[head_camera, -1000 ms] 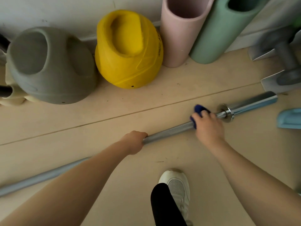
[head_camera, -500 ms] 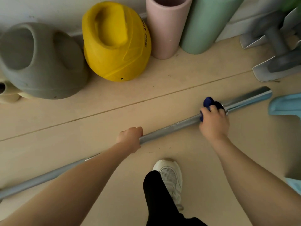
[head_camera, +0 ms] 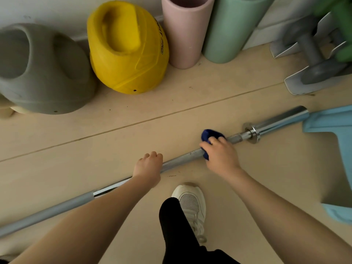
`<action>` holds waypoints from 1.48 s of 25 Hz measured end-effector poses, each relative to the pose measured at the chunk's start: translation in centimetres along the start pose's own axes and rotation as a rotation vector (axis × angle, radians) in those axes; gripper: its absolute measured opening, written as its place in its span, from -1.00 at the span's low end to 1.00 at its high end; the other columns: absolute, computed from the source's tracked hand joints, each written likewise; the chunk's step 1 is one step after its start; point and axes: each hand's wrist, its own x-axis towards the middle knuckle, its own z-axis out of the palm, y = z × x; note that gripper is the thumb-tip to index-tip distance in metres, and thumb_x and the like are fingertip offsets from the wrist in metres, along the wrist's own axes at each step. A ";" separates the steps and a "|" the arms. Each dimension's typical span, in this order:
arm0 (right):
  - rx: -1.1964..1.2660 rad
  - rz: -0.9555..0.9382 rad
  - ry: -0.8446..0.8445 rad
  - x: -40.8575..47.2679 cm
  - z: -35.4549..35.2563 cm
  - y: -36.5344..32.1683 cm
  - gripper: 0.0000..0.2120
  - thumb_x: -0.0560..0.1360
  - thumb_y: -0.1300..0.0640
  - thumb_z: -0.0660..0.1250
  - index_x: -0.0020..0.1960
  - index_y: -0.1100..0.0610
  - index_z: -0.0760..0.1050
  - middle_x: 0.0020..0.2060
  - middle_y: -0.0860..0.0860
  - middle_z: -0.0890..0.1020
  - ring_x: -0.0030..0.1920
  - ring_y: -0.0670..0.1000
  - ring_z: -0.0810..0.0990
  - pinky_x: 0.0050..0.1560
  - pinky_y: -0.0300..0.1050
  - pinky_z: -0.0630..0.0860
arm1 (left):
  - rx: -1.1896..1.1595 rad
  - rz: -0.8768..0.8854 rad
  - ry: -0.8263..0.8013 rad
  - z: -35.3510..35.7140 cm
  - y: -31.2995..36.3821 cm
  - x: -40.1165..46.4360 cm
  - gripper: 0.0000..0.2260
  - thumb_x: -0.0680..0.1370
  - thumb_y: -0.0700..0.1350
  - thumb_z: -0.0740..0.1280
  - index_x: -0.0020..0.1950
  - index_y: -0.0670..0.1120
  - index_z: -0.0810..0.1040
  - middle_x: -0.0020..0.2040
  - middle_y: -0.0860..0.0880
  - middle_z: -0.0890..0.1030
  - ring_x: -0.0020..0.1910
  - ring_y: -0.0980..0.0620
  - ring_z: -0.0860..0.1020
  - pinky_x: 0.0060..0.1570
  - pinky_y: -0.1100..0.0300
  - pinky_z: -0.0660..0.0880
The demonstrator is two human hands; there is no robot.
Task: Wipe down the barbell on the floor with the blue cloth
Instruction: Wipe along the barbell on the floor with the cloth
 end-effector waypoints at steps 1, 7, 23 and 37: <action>-0.009 -0.084 -0.029 0.5 -0.4 0.6 -0.80 0.29 0.16 0.44 -0.08 0.08 0.58 -0.18 0.09 0.60 -0.16 0.20 0.55 -0.26 -0.03 0.49 | -0.011 0.005 0.008 0.0 0.0 -0.1 -0.72 0.51 -0.22 0.29 0.20 -0.09 0.38 0.14 -0.07 0.47 0.12 -0.07 0.45 -0.01 0.16 0.39; -0.085 0.228 -0.020 2.4 -2.0 0.8 -0.80 0.39 0.21 0.32 0.01 0.14 0.53 -0.02 0.16 0.57 -0.01 0.23 0.49 -0.09 0.01 0.42 | -0.043 -0.005 0.020 -1.5 -0.9 0.4 -0.71 0.54 -0.21 0.26 0.24 -0.08 0.34 0.13 -0.07 0.53 0.09 -0.10 0.51 -0.01 0.14 0.38; 0.072 -0.290 -0.009 6.3 -1.0 -9.5 -0.76 0.35 0.19 0.36 0.02 0.08 0.56 -0.09 0.10 0.61 -0.05 0.19 0.52 -0.10 -0.02 0.41 | -0.292 -0.158 0.094 -3.2 -6.7 2.7 -0.60 0.48 0.16 0.34 0.21 -0.04 0.45 0.10 -0.03 0.55 0.11 -0.06 0.49 0.10 0.13 0.32; 0.000 -0.219 0.353 7.4 1.3 -13.2 -0.68 0.31 0.23 0.10 -0.14 0.04 0.60 -0.28 0.05 0.60 -0.26 0.12 0.44 -0.34 -0.14 0.41 | -0.301 -0.129 0.123 -3.5 -9.3 2.2 -0.83 0.55 0.02 0.29 0.05 0.01 0.60 0.15 -0.02 0.46 0.18 -0.07 0.35 0.11 0.16 0.28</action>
